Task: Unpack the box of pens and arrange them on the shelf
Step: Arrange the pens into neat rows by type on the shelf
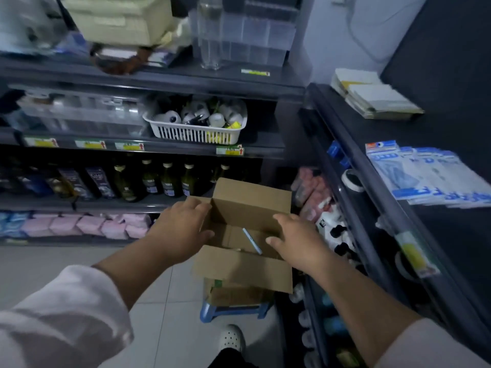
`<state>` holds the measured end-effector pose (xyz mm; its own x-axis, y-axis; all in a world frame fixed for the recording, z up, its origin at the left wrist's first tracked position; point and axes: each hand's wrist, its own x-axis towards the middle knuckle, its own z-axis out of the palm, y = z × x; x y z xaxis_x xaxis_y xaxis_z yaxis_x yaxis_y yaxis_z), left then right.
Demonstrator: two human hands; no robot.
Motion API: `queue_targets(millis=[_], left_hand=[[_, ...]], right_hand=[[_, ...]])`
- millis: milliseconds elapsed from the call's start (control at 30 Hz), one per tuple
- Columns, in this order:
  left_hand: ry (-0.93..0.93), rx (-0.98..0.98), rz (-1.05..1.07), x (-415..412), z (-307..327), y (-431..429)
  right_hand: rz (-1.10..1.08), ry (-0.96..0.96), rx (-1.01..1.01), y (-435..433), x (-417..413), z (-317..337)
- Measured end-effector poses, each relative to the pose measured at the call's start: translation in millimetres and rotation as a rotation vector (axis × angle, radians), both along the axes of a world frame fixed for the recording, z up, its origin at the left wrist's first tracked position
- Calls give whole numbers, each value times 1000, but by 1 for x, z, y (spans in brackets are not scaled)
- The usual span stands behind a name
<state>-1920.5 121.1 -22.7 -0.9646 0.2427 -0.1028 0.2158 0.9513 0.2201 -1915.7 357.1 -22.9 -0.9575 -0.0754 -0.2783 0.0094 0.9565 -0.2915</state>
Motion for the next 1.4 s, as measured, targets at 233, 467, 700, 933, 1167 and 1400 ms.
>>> queue_targets(millis=[233, 467, 700, 933, 1167, 1400], left_hand=[[-180, -8, 34, -110, -65, 21], [-394, -62, -62, -176, -173, 40], [-568, -118, -165, -214, -290, 54], [-828, -176, -344, -228, -376, 79], [-748, -268, -477, -237, -409, 88], [-721, 81, -115, -252, -419, 78]], right_hand=[[-74, -225, -41, 21, -128, -77], [-111, -452, -109, 20, -182, -197], [-85, -561, -101, 23, -199, -307], [-88, -482, -43, 27, -216, -366], [-126, -450, -24, 35, -224, -400], [-90, -417, -4, 37, -235, -415]])
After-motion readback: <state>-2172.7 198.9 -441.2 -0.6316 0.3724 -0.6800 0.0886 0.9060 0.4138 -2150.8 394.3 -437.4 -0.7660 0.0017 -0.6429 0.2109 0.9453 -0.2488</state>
